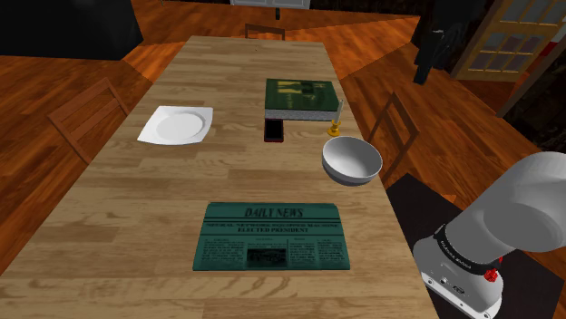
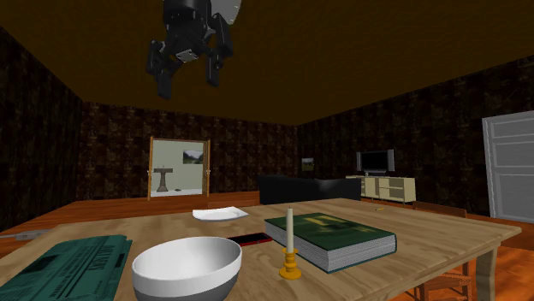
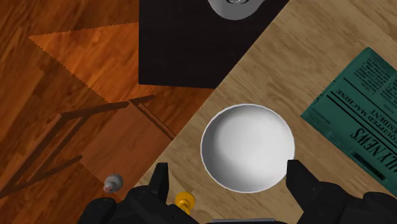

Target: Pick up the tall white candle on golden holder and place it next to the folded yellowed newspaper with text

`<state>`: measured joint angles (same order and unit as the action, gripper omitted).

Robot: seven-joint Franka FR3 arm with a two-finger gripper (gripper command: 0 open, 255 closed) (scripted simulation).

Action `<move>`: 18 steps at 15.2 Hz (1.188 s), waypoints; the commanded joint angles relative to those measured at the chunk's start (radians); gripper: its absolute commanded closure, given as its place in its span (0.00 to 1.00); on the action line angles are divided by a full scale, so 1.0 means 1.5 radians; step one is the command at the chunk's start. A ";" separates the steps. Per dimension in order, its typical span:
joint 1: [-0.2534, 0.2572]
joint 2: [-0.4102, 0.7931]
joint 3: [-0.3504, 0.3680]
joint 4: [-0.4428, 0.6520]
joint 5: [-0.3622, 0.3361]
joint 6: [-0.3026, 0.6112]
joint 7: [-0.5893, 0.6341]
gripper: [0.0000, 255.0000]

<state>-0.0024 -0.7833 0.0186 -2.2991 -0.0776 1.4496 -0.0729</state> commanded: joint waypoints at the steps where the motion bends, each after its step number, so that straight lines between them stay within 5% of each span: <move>1: 0.000 0.000 0.000 0.000 0.000 0.000 0.000 0.00; 10: 0.003 0.012 -0.094 -0.177 -0.022 0.303 -0.099 0.00; 18: 0.032 0.142 -0.195 -0.245 -0.007 0.597 -0.211 0.00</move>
<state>0.0354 -0.6035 -0.2539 -2.6556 -0.0958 2.2785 -0.3656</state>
